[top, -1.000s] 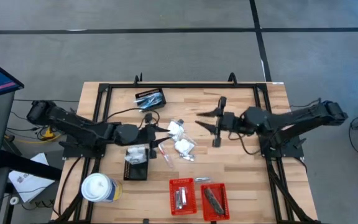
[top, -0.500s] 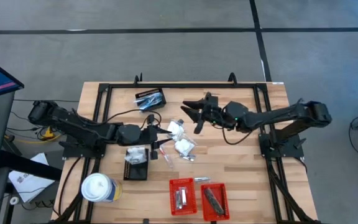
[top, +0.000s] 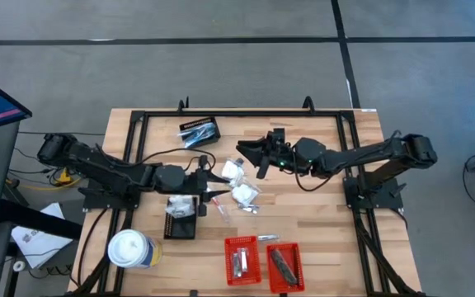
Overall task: Pick & Place Travel size toiletries
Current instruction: Put the nail cutter into the left red bin
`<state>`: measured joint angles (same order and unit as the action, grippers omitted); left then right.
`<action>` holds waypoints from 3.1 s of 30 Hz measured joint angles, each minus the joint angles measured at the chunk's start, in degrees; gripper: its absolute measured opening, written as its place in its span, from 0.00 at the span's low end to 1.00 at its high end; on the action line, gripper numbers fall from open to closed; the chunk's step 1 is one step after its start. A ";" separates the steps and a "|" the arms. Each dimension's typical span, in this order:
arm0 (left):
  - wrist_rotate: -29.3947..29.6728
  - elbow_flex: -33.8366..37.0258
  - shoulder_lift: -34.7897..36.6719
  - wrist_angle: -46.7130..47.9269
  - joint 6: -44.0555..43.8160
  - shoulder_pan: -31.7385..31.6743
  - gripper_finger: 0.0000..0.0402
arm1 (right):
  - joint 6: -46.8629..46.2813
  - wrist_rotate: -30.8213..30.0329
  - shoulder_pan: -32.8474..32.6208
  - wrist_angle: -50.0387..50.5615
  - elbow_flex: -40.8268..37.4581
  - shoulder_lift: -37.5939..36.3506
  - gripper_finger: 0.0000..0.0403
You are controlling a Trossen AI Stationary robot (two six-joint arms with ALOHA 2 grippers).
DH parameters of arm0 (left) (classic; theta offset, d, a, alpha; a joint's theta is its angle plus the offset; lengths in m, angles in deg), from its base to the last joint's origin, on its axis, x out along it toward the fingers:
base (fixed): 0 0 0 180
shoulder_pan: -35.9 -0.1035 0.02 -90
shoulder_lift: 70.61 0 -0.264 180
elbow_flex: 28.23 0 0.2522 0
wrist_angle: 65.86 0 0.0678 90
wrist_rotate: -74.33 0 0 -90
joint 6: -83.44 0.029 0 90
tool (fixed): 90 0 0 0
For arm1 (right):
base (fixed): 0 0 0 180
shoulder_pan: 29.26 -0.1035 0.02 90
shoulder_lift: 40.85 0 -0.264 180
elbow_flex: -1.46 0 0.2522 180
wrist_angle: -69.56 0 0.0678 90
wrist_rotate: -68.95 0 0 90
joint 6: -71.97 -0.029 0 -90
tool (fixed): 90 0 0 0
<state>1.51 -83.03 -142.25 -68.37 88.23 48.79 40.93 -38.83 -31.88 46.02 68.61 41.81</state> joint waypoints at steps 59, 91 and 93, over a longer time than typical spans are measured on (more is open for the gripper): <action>-25.10 -15.39 -35.76 18.46 -5.02 -12.11 0.29 | 20.99 7.28 -2.84 19.14 -0.22 -13.07 0.28; -18.99 -17.98 -48.70 -1.75 15.89 -6.93 0.33 | 21.02 7.28 -2.83 18.79 -0.22 -13.03 0.28; -18.99 -18.10 -48.81 -1.68 15.72 -6.91 0.35 | 21.03 7.28 -2.84 18.82 -0.22 -13.03 0.28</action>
<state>-17.47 -101.13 -191.05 -70.05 103.95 41.88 61.96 -31.56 -34.71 64.84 68.39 28.78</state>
